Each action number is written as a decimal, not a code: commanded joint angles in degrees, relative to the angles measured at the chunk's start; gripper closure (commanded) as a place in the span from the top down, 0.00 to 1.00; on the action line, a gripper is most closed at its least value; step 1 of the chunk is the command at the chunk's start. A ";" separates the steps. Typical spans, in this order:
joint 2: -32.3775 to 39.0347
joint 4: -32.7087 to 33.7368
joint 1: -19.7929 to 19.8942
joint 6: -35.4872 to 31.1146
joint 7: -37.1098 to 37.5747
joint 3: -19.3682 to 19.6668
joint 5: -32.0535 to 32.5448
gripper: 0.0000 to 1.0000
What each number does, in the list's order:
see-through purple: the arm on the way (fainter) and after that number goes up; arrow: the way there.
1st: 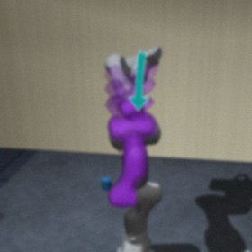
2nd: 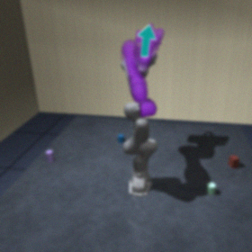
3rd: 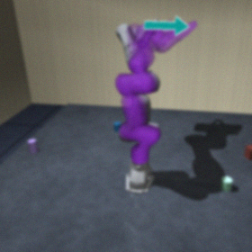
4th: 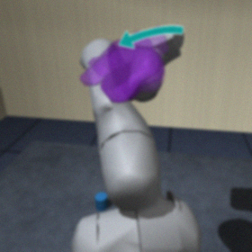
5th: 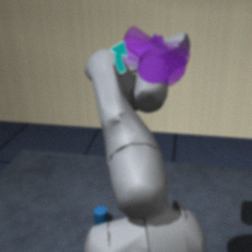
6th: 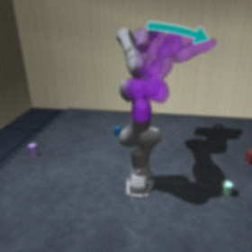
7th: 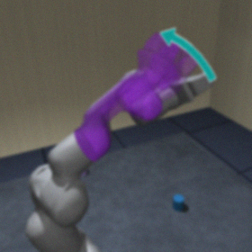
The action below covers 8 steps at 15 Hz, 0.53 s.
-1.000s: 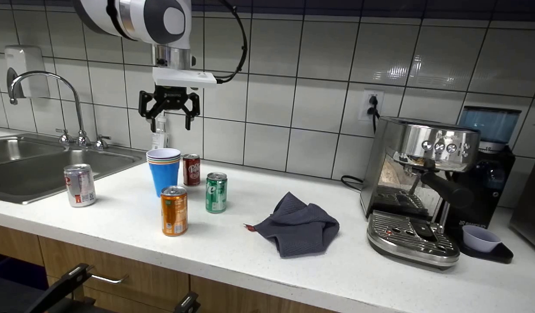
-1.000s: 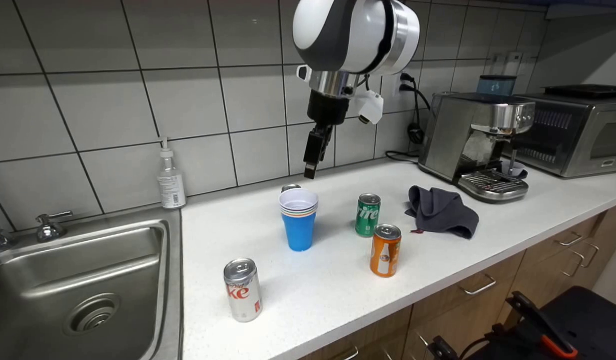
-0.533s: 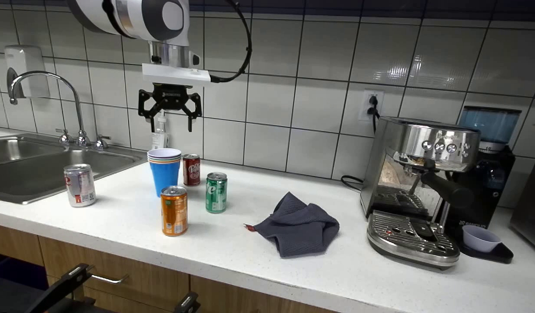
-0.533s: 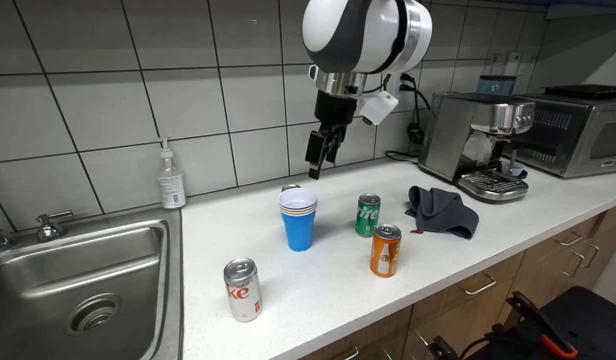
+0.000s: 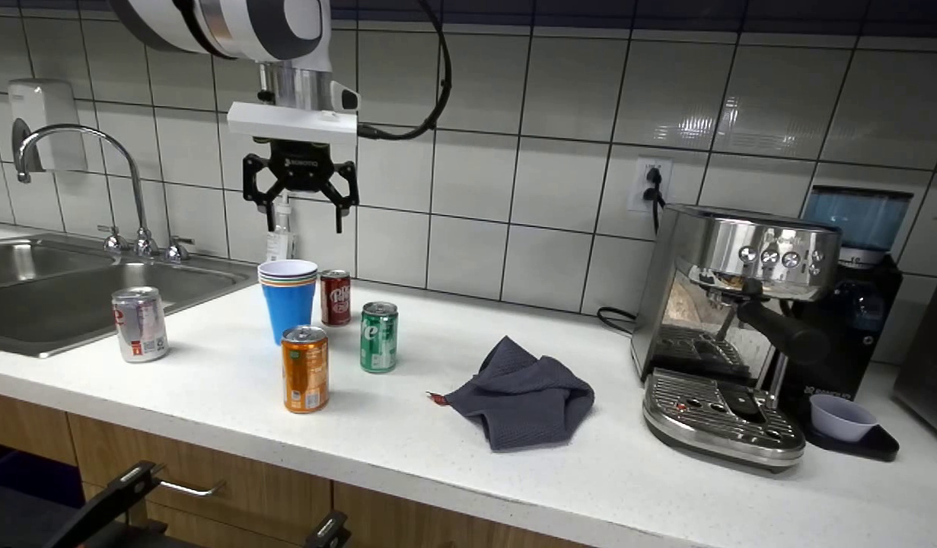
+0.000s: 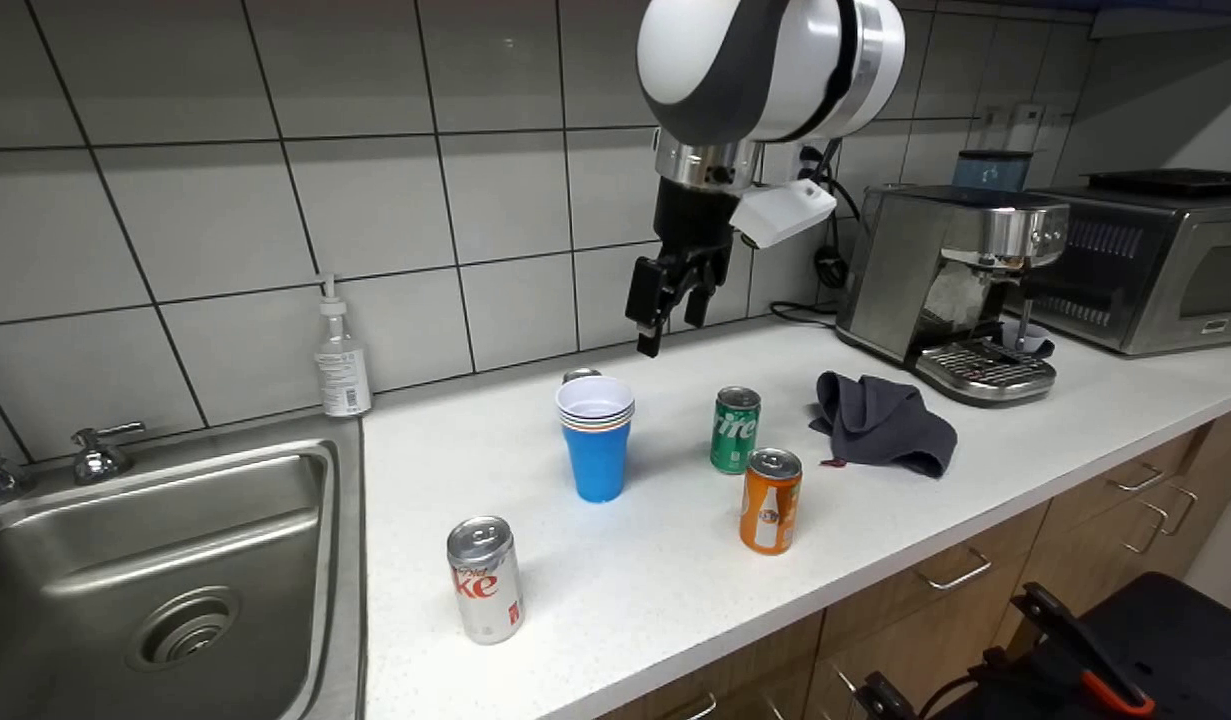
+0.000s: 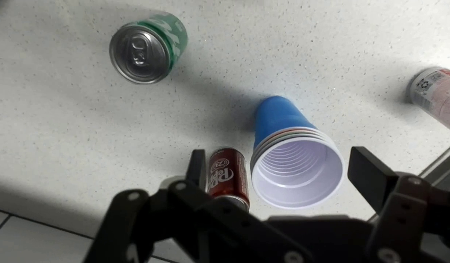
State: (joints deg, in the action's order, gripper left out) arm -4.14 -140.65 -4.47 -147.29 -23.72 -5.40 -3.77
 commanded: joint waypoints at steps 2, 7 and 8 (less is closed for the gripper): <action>-5.23 -2.88 -0.17 4.08 4.06 1.23 0.92 1.00; -3.79 -2.28 -0.72 3.66 3.05 1.91 0.19 1.00; -3.72 -2.28 -0.77 3.62 3.04 1.94 0.19 1.00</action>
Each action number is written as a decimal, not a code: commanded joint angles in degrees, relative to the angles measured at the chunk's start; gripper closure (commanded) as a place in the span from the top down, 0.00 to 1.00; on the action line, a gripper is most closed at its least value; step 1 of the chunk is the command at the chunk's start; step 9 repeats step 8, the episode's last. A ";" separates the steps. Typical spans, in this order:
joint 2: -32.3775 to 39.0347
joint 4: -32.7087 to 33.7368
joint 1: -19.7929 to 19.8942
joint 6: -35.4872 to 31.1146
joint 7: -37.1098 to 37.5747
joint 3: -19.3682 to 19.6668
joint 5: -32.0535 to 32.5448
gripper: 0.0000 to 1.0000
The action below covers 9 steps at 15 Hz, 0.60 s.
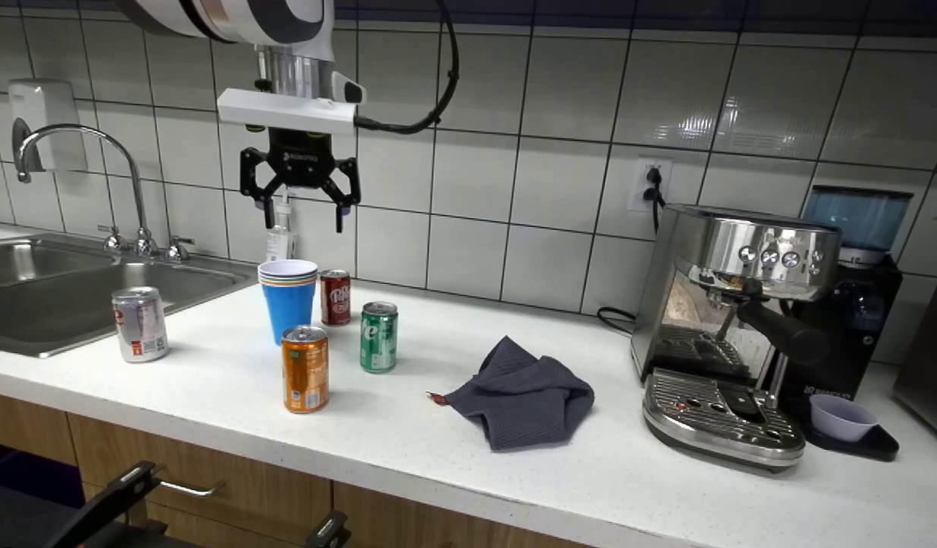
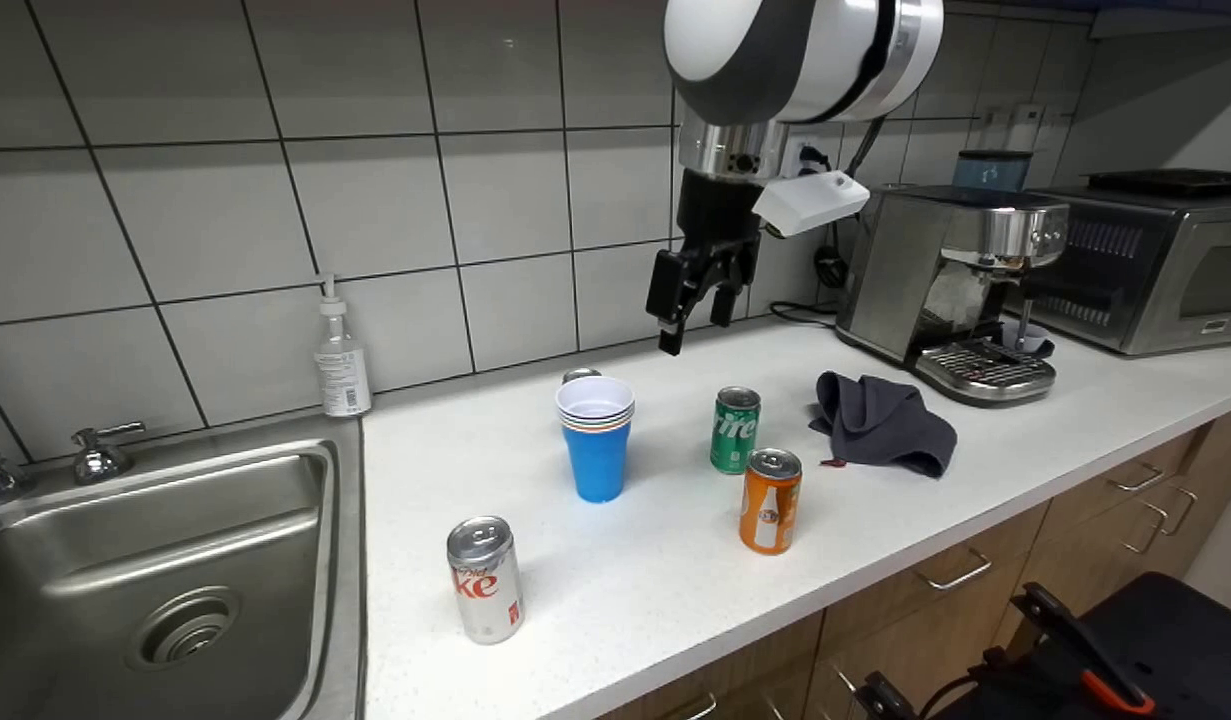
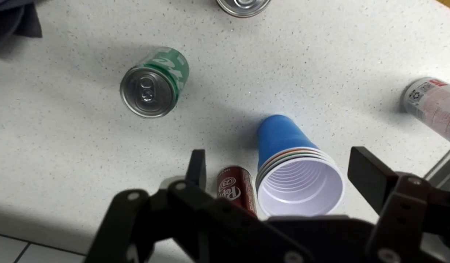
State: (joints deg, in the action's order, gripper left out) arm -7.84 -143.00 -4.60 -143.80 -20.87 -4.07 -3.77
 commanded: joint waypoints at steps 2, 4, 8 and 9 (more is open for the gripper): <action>0.28 0.07 -0.63 0.07 0.17 0.61 0.17 1.00; 0.37 0.07 -0.62 0.07 0.17 0.61 0.17 1.00; 0.39 0.07 -0.62 0.07 0.17 0.62 0.17 1.00; 0.39 0.07 -0.62 0.07 0.17 0.62 0.17 1.00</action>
